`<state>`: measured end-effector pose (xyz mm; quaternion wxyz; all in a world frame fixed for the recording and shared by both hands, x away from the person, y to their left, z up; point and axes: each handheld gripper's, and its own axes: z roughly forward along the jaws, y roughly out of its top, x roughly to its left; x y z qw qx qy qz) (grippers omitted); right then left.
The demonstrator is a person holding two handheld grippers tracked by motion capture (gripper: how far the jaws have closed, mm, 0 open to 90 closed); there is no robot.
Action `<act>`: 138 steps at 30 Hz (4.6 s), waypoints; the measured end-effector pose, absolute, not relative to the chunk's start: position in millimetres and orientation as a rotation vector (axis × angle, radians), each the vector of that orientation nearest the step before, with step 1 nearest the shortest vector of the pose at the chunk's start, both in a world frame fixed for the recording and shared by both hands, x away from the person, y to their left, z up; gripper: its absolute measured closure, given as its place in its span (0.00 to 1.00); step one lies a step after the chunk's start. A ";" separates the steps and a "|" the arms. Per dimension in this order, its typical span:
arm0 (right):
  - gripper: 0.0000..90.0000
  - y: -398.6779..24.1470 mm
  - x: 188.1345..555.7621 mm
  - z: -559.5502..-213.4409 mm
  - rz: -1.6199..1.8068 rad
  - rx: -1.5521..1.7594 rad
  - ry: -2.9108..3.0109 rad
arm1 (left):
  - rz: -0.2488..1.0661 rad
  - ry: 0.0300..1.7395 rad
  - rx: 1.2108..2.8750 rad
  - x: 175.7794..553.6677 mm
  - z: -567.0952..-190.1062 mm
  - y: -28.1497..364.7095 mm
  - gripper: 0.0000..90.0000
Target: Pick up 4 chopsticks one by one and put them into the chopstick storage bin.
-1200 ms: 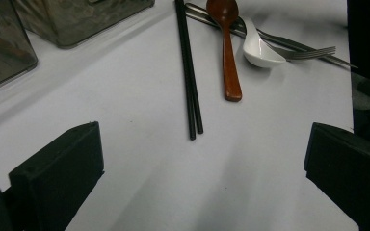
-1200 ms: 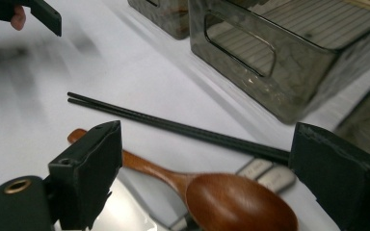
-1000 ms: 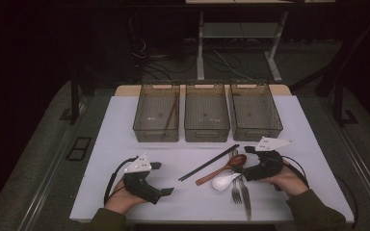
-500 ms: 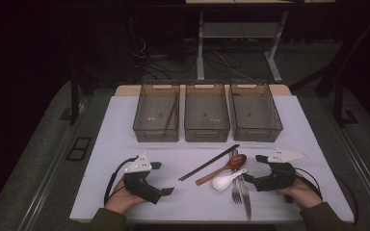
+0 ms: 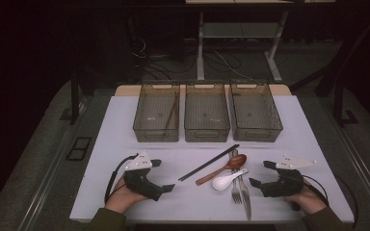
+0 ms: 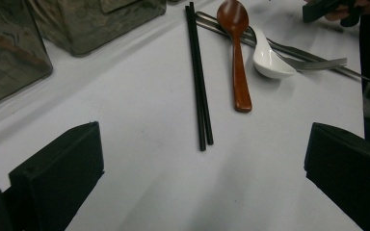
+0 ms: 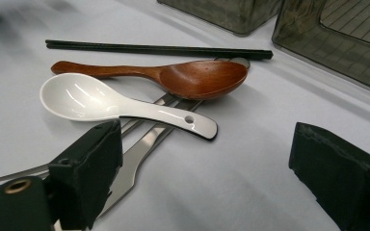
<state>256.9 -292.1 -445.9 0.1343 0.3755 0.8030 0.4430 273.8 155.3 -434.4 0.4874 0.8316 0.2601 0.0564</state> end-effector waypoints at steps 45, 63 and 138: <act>0.13 -287.0 257.2 -446.6 1.269 1.057 2.359 | 0.138 0.636 2.034 331.0 -421.6 80.6 0.54; 0.13 -287.5 256.8 -446.1 1.266 1.054 2.358 | 0.116 0.627 2.085 342.5 -428.5 46.9 0.76; 0.13 -287.6 256.3 -444.9 1.265 1.041 2.362 | 0.156 0.599 2.251 338.4 -453.5 26.7 0.90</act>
